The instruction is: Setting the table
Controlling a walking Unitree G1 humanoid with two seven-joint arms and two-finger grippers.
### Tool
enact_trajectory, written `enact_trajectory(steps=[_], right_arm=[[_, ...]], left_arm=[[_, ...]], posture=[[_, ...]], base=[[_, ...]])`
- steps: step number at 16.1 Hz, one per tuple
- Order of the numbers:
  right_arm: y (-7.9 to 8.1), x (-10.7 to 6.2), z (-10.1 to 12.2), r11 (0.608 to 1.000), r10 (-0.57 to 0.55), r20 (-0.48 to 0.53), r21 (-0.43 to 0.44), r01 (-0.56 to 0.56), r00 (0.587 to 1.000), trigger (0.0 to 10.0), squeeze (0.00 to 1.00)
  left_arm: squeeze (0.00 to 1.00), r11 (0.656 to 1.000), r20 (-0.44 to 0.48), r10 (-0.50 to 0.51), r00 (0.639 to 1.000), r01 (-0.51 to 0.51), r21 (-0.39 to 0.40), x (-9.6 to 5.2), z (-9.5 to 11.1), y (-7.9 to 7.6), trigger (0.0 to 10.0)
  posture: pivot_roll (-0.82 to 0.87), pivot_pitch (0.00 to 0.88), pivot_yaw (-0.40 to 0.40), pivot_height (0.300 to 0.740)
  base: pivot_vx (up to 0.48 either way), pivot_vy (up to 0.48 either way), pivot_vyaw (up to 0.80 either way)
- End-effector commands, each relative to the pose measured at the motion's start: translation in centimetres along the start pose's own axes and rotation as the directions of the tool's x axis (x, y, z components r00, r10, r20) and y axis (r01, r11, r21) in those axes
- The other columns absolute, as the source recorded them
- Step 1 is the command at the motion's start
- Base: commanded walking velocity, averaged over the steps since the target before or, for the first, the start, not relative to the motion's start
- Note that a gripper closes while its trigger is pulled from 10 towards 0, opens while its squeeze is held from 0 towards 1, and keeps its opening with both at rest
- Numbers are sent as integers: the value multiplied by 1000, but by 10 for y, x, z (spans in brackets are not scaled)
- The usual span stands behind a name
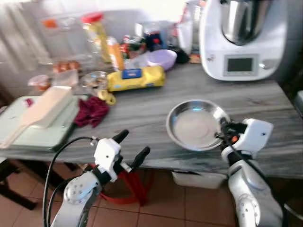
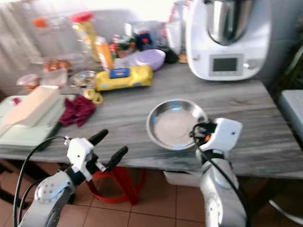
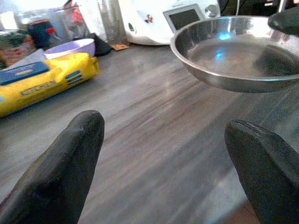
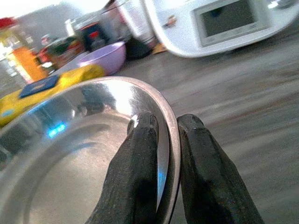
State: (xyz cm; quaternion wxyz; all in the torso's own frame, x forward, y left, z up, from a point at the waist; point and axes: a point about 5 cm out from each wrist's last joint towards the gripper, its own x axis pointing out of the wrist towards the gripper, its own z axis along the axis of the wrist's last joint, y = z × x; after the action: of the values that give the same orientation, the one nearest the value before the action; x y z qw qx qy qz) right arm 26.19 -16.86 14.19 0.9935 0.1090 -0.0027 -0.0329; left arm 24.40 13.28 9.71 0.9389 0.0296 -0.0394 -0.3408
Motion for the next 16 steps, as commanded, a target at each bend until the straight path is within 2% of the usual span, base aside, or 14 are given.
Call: enact_trajectory(steps=[1, 8, 11, 13, 16], right_arm=[[2, -1, 2, 1000, 16, 4, 6, -16, 1000, 10000, 0], [3, 2, -4, 1000, 24, -29, 18, -23, 999, 10000, 0], [7, 14, -11, 998, 37, -64, 57, -34, 997, 10000, 0], [9, 26, -14, 991, 34, -93, 133, -21, 995, 10000, 0], [16, 33, -18, 990, 60, -128, 138, -42, 990, 10000, 0]], left_arm=[[0, 1000, -11, -5, 1000, 5, 1, -6, -2, 3, 10000], [0, 997, -40, -82, 996, 82, -11, -17, -5, 4, 10000], [0, 991, -58, -134, 989, 134, -9, -21, -10, 5, 10000], [0, 990, -67, -142, 988, 141, -17, -23, -14, 5, 10000], [0, 989, -78, -145, 986, 145, -16, -25, -19, 6, 10000]], posture=[[-136, 55, 135, 740], [-130, 50, 135, 740], [-129, 50, 142, 740], [-124, 52, 141, 740], [-119, 49, 137, 740]], base=[[0, 0, 0], [0, 0, 0], [0, 0, 0], [0, 0, 0], [0, 0, 0]])
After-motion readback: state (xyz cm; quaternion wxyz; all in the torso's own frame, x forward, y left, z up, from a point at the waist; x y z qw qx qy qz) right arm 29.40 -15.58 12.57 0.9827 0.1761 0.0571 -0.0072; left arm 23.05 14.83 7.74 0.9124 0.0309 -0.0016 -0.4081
